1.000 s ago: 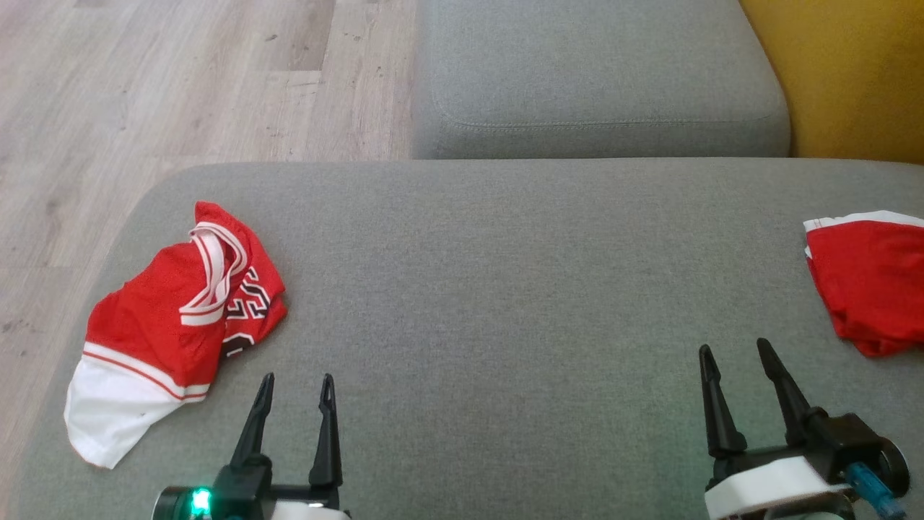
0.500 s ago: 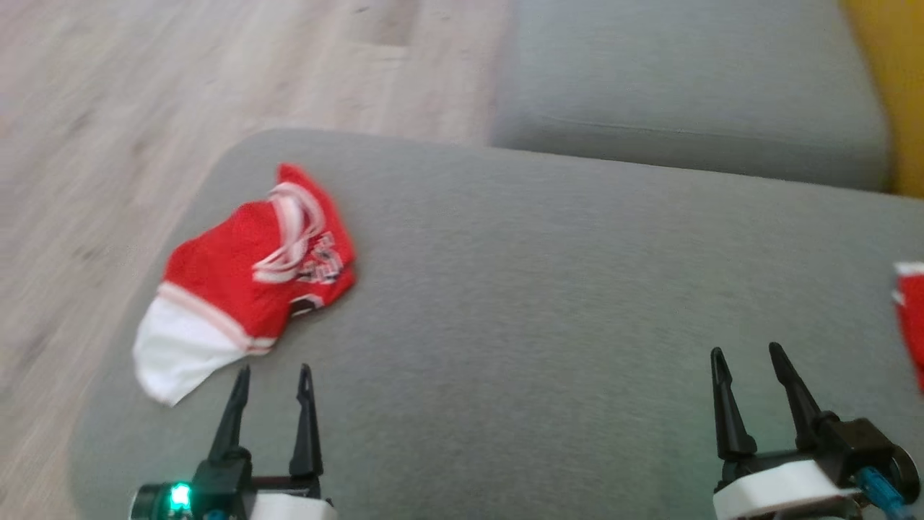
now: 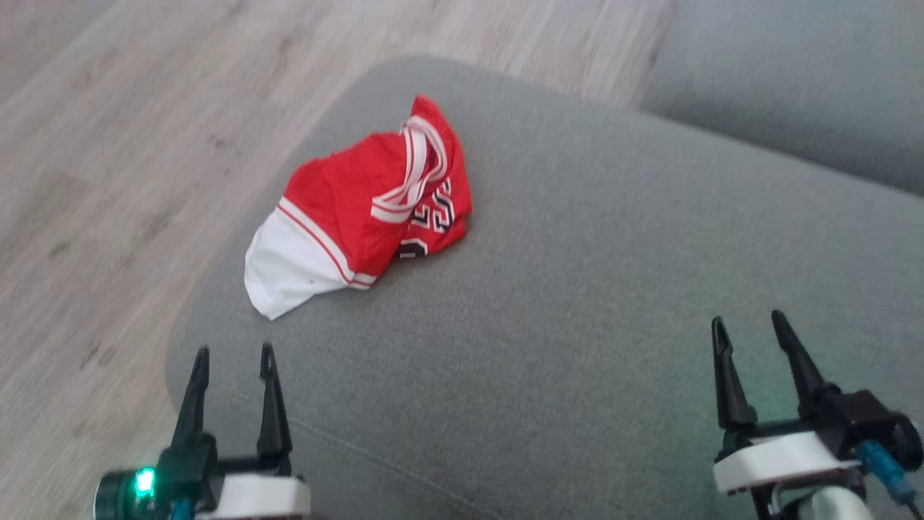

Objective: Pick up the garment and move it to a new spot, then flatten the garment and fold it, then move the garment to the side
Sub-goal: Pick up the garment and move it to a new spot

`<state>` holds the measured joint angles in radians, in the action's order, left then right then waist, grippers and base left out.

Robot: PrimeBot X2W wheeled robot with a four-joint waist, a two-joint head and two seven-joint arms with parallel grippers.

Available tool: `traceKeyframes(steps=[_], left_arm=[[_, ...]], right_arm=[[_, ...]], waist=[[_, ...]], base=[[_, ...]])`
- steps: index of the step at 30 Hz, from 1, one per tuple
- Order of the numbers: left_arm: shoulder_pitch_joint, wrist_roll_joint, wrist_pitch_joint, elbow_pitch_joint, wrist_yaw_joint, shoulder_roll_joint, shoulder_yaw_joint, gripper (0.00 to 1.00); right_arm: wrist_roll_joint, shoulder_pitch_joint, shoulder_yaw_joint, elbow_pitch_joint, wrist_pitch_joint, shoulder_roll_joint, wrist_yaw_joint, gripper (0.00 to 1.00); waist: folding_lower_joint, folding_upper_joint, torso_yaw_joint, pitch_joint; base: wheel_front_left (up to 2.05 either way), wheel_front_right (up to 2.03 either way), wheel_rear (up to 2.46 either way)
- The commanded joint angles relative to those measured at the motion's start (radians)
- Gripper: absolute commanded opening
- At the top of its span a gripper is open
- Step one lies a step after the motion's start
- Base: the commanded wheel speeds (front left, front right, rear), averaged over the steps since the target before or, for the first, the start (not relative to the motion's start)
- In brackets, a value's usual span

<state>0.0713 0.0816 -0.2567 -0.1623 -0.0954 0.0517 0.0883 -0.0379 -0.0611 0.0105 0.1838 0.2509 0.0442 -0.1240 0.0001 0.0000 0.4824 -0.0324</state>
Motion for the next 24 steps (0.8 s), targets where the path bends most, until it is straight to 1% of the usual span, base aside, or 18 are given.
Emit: traceKeyframes(steps=[1,4,6,7,9,13,15,19,22,23,24], left_arm=[[-0.087,-0.013,-0.005,0.038,0.009,-0.001,-0.037,1.0],[-0.161,-0.014,-0.005,0.03,0.019,-0.001,-0.021,1.0],[-0.227,0.0,-0.005,-0.002,0.023,-0.001,-0.006,1.0],[-0.227,0.0,-0.005,-0.002,0.023,-0.001,-0.006,1.0],[-0.302,0.014,-0.005,-0.055,0.029,-0.001,0.009,1.0],[-0.459,0.056,-0.005,-0.202,0.056,-0.001,0.027,1.0],[-0.526,0.079,-0.005,-0.282,0.07,-0.001,0.033,1.0],[-0.628,0.116,-0.005,-0.498,0.094,-0.001,0.031,1.0],[-0.685,0.143,-0.005,-0.602,0.109,-0.001,0.015,1.0],[-0.7,0.147,-0.005,-0.605,0.111,-0.001,0.005,0.41],[-0.709,0.15,-0.005,-0.6,0.115,-0.001,-0.004,0.0]], right_arm=[[0.014,0.048,-0.014,-0.039,0.011,0.027,-0.007,1.0],[0.027,0.074,-0.016,-0.059,0.011,0.08,-0.007,1.0],[0.031,0.089,-0.012,-0.073,0.011,0.122,-0.007,1.0],[0.031,0.089,-0.012,-0.073,0.011,0.122,-0.007,1.0],[0.032,0.102,-0.005,-0.083,0.011,0.162,-0.007,1.0],[0.032,0.124,0.005,-0.1,0.011,0.223,-0.007,1.0],[0.029,0.134,0.006,-0.105,0.011,0.244,-0.007,1.0],[0.025,0.157,0.0,-0.109,0.011,0.259,-0.007,1.0],[0.028,0.167,-0.008,-0.112,0.011,0.257,-0.007,1.0],[0.028,0.169,-0.008,-0.113,0.011,0.257,-0.007,1.0],[0.028,0.17,-0.008,-0.113,0.011,0.256,-0.007,1.0]], waist=[[-0.0001,0.0,-0.003,-0.074],[-0.0001,0.0,-0.024,-0.166],[-0.0001,0.0,-0.037,-0.23],[-0.0001,0.0,-0.037,-0.23],[-0.0001,0.0,-0.05,-0.286],[-0.0001,0.0,-0.074,-0.375],[-0.0001,0.0,-0.085,-0.403],[-0.0001,0.0,-0.111,-0.429],[-0.0001,0.0,-0.125,-0.439],[-0.0001,0.0,-0.127,-0.441],[-0.0001,0.0,-0.128,-0.443]], base=[[0.0,0.0,0.0],[0.0,0.0,0.0],[0.0,0.0,0.0],[0.0,0.0,0.0],[0.0,0.0,0.0],[0.0,0.0,0.0],[0.0,0.0,0.0],[0.0,0.0,0.0],[0.0,0.0,0.0],[0.0,0.0,0.0],[0.0,0.0,0.0]])
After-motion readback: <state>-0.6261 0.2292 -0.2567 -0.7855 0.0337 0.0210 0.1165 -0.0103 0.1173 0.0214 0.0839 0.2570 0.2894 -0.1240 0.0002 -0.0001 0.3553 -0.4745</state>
